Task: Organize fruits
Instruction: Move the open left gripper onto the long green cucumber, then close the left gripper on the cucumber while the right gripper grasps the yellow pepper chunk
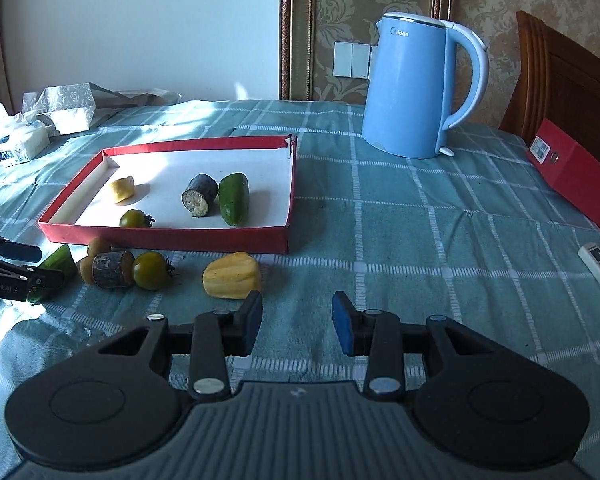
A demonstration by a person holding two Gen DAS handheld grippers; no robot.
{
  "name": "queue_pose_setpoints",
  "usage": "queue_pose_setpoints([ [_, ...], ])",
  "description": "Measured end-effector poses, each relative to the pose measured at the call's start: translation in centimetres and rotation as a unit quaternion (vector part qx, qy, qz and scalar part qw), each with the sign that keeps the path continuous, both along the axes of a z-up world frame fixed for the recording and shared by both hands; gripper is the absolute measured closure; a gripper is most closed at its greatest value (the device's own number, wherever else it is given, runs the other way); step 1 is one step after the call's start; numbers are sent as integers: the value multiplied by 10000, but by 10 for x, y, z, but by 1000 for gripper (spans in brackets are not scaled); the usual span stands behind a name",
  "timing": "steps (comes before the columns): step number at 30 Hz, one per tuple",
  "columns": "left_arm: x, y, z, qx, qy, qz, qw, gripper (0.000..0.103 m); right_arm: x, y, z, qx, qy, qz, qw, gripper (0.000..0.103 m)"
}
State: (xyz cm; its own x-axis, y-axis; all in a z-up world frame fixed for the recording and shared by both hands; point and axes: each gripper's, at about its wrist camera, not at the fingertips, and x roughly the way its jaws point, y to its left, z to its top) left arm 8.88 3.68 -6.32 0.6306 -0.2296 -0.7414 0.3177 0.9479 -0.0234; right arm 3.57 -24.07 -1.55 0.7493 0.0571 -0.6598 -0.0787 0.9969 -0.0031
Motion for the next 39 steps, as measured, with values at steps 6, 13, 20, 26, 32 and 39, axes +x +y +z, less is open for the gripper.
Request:
queue_pose_setpoints([
  [6,4,-4,-3,55,53,-206,9998,42,-2,2,-4,42,75,-48,10000,66],
  [13,3,-11,-9,197,87,-394,9990,62,-2,7,-5,57,99,3,9999,66],
  [20,0,-9,-9,156,-13,-345,9993,73,-1,14,-6,30,96,153,9998,66],
  [26,-3,-6,-7,90,-90,-129,9998,74,-1,17,-8,-17,116,252,9996,66],
  [32,-9,3,3,-55,-188,32,9998,74,8,22,-10,-69,144,389,9991,66],
  [39,-25,11,14,-152,-226,178,9995,74,38,40,-13,-223,123,690,9973,49],
])
